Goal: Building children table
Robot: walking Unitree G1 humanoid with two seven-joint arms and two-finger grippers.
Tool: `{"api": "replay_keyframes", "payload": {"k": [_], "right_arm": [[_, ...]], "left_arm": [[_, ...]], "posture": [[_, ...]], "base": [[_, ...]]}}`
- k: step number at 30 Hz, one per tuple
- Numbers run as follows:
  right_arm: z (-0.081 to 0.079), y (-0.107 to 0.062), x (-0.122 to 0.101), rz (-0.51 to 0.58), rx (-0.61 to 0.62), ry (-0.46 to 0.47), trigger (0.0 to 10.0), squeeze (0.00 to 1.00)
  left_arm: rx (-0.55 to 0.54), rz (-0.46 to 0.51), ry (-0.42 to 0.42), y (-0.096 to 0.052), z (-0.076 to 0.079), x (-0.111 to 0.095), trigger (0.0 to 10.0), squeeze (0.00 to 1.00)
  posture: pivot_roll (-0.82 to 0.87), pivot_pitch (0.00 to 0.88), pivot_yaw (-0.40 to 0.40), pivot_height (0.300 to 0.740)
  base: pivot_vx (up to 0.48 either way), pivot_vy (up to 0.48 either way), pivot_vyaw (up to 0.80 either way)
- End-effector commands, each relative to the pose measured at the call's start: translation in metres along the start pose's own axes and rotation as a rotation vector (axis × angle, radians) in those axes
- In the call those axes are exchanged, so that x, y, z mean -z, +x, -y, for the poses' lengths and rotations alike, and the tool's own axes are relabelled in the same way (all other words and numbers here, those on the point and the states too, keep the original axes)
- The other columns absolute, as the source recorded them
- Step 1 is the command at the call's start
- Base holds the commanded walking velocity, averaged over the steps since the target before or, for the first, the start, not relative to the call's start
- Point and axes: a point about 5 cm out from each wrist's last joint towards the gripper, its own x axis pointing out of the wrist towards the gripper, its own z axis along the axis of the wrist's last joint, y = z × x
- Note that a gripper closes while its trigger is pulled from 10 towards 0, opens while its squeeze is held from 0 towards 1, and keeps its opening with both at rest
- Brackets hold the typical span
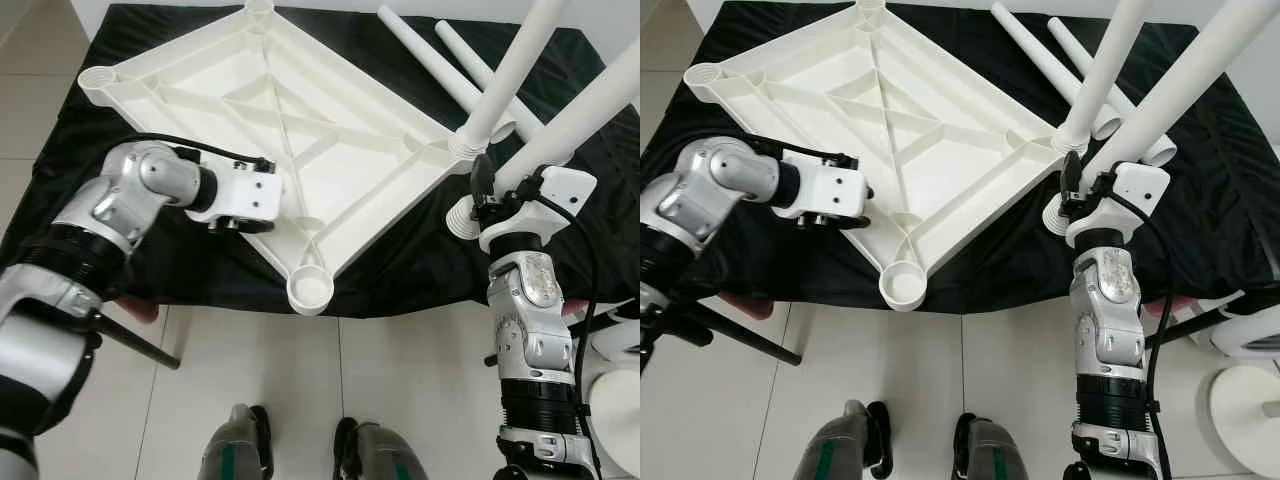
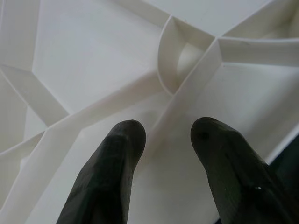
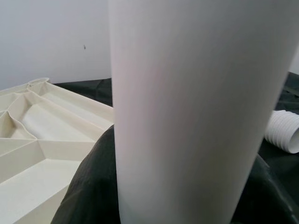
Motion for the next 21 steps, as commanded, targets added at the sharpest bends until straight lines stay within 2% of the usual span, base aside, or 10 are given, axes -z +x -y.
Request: {"api": "replay_keyframes", "payload": {"k": [1,12,15,21], "right_arm": [[0.001,-0.003,-0.001,0.002,0.006,0.009,10.0,0.0],[0.001,-0.006,-0.002,-0.001,0.01,0.009,10.0,0.0],[0.002,-0.007,-0.002,-0.004,0.012,0.009,10.0,0.0],[0.002,-0.007,-0.002,-0.004,0.012,0.009,10.0,0.0]], "left_arm": [[-0.094,-0.024,0.009,0.0,-0.01,0.0,10.0,0.0],[-0.168,-0.057,0.01,0.01,-0.019,-0.003,10.0,0.0],[-0.153,-0.11,0.039,0.013,-0.016,0.003,10.0,0.0],[-0.153,-0.11,0.039,0.013,-0.016,0.003,10.0,0.0]], "posture": [[0.02,0.186,-0.012,0.74],[0.01,0.197,-0.007,0.74],[0.01,0.203,-0.003,0.74],[0.01,0.203,-0.003,0.74]], "base": [[0.0,0.0,0.0],[0.0,0.0,0.0],[0.0,0.0,0.0],[0.0,0.0,0.0]]}}
